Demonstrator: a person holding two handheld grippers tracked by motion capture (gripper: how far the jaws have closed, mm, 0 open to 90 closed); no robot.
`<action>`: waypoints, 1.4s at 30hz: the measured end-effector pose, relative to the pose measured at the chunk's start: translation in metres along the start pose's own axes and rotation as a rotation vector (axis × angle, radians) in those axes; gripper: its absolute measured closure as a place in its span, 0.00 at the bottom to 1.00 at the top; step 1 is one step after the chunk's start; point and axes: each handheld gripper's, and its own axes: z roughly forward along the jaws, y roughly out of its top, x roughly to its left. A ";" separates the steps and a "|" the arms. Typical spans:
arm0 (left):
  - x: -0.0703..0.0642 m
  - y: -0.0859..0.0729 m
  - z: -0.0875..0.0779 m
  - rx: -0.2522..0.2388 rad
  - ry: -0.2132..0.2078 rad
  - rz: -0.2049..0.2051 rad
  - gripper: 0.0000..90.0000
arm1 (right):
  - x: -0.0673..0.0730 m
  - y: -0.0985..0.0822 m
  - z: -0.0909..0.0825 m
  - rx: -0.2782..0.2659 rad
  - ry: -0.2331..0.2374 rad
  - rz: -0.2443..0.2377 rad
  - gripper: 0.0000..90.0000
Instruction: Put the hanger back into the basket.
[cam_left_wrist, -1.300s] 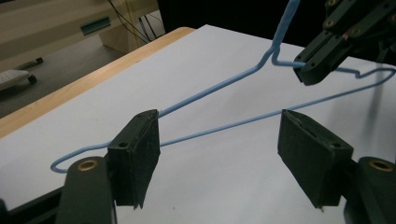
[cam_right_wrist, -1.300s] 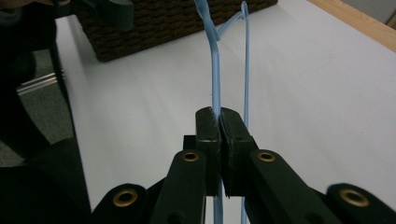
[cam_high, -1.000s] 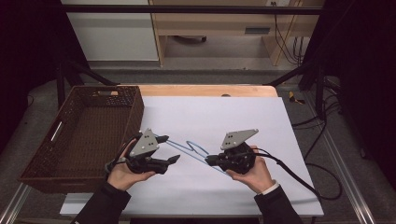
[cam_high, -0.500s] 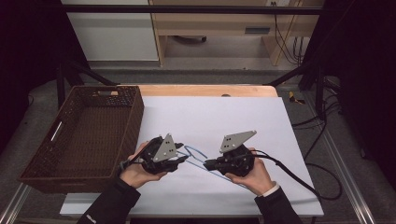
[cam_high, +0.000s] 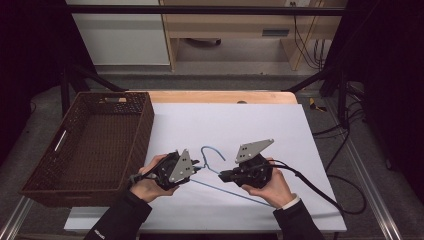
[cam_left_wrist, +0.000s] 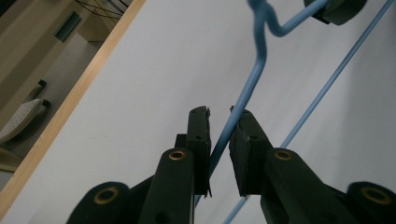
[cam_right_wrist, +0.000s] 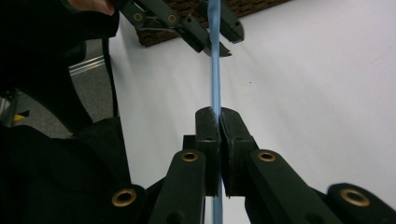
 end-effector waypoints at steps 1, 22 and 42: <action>-0.001 0.000 0.000 0.003 -0.002 0.009 0.89 | -0.001 0.000 0.000 -0.004 -0.004 -0.006 0.97; -0.001 0.008 -0.005 0.018 -0.041 -0.073 0.97 | -0.006 0.001 -0.022 -0.094 -0.125 -0.018 0.70; 0.030 0.035 -0.031 0.062 0.227 -0.276 0.97 | -0.023 -0.048 -0.090 -0.378 -0.436 0.131 0.13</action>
